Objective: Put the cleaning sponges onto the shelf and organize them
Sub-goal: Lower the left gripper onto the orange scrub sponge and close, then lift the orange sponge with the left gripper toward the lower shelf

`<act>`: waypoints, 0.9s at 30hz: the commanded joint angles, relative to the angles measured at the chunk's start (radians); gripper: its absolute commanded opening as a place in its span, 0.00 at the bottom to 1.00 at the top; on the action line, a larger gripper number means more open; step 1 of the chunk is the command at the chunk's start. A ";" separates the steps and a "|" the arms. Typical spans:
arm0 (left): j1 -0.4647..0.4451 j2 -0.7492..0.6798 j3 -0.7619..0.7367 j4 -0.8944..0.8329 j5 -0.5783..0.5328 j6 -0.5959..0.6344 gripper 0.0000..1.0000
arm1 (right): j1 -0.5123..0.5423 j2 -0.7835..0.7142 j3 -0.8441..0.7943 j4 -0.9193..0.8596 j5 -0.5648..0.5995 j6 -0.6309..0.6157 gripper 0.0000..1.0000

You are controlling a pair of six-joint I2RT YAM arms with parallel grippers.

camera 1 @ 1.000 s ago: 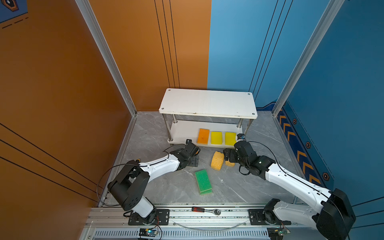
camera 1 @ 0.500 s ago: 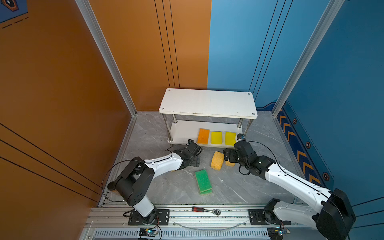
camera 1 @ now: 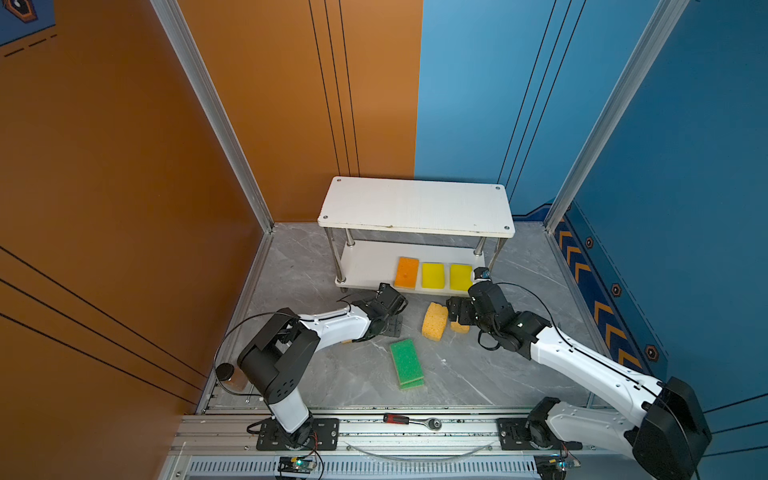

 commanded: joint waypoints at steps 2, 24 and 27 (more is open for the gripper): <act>-0.008 0.027 0.017 -0.003 0.010 -0.010 0.88 | 0.007 -0.003 0.009 0.004 0.016 0.012 0.94; -0.008 -0.025 0.005 0.011 0.025 -0.003 0.57 | 0.010 0.012 0.022 0.003 0.013 0.012 0.94; -0.008 -0.053 0.010 -0.005 0.022 0.002 0.56 | 0.010 0.009 0.024 0.001 0.013 0.012 0.94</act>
